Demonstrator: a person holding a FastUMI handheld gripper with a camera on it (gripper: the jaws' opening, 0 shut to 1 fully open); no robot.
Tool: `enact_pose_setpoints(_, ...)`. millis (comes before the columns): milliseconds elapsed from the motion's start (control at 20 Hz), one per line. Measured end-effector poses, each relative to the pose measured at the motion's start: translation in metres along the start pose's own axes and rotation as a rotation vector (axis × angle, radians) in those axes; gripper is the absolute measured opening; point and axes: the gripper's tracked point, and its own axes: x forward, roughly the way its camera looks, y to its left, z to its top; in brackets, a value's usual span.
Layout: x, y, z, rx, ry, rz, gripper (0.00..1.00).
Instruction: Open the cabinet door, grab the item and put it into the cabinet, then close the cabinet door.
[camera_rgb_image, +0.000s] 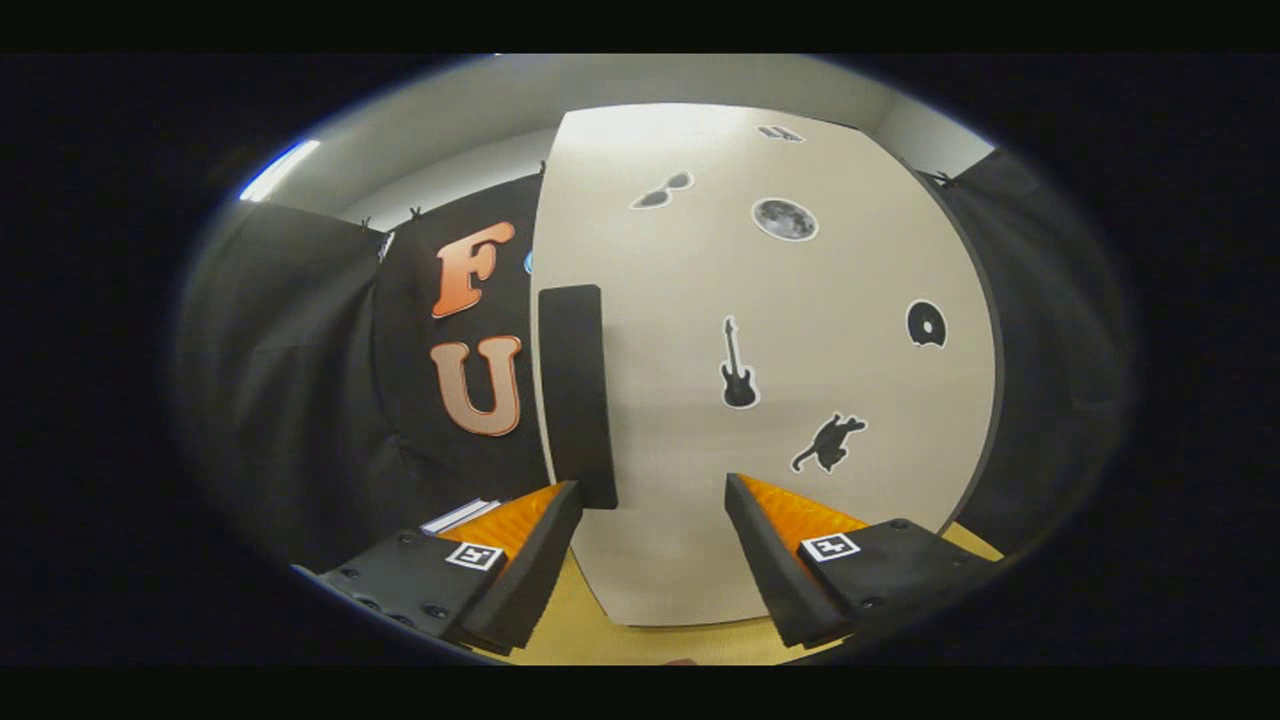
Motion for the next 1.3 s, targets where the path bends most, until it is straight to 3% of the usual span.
enact_pose_setpoints(200,0.01,0.001,-0.004,-0.038,-0.011,-0.011,0.93)
enact_pose_setpoints(450,-0.011,0.01,0.0,0.012,-0.042,0.021,0.92)
enact_pose_setpoints(900,-0.123,-0.01,-0.005,0.031,-0.06,0.01,0.92)
enact_pose_setpoints(1300,-0.222,-0.069,-0.015,0.074,-0.088,-0.113,0.93)
